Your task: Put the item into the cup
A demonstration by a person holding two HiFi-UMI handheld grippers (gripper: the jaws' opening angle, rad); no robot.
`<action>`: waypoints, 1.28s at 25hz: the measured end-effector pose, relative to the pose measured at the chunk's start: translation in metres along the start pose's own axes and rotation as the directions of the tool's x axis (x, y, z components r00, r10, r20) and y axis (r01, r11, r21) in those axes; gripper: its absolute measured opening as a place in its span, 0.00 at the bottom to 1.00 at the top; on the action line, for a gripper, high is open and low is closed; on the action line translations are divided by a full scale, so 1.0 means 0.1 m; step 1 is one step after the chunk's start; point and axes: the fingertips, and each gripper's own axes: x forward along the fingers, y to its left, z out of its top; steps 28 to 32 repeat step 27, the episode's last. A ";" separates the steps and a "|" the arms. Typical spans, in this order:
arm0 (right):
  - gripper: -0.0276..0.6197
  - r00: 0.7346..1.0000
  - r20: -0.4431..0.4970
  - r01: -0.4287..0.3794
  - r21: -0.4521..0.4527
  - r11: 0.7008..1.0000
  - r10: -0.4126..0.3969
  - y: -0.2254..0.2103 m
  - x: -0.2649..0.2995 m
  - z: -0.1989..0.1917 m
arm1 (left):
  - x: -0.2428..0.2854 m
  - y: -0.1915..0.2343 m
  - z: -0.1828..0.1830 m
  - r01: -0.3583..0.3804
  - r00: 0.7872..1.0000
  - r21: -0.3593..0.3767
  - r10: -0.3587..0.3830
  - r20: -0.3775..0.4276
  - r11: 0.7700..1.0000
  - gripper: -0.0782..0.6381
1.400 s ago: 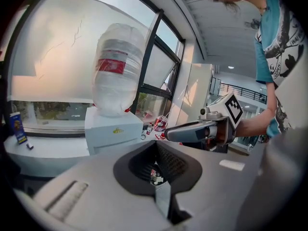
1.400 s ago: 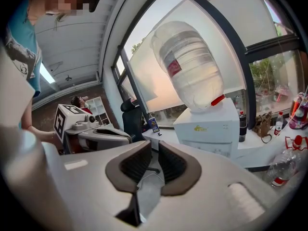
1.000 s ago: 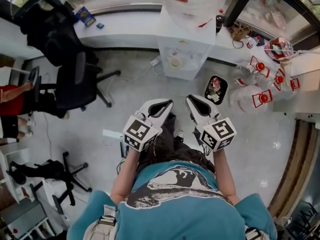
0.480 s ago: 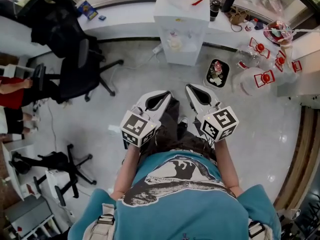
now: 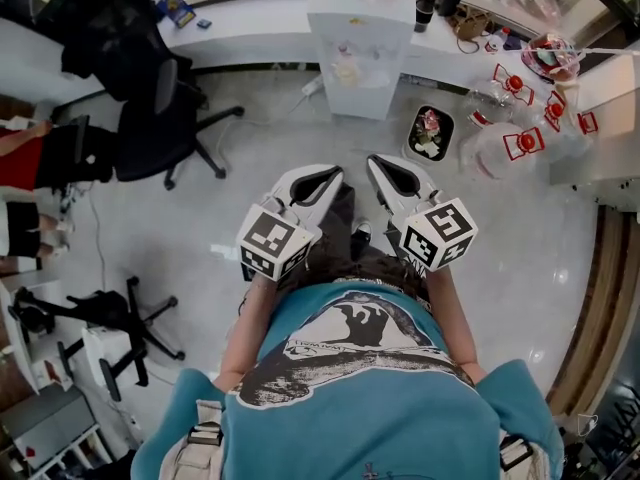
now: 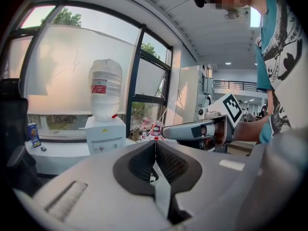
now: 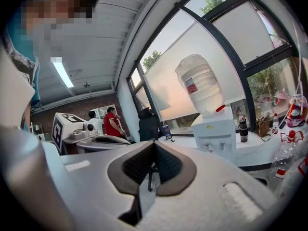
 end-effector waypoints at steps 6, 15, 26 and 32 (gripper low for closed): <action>0.04 0.999 -0.026 -0.026 -0.035 0.999 0.025 0.12 0.04 -0.06 | -0.12 -0.03 -0.01 -0.011 1.000 0.008 0.010 0.013 1.000 0.13; 0.04 0.998 -0.044 -0.049 -0.069 0.996 0.046 0.13 0.15 0.03 | -0.09 0.03 0.05 -0.012 1.000 -0.002 0.012 0.027 1.000 0.13; 0.04 0.997 -0.054 -0.055 -0.071 0.996 0.051 0.06 0.10 0.01 | 0.04 -0.04 0.02 0.005 1.000 -0.003 -0.005 0.015 1.000 0.13; 0.04 0.997 -0.054 -0.054 -0.071 0.996 0.050 0.06 0.11 0.02 | 0.05 -0.04 0.02 0.007 1.000 -0.003 -0.007 0.013 1.000 0.13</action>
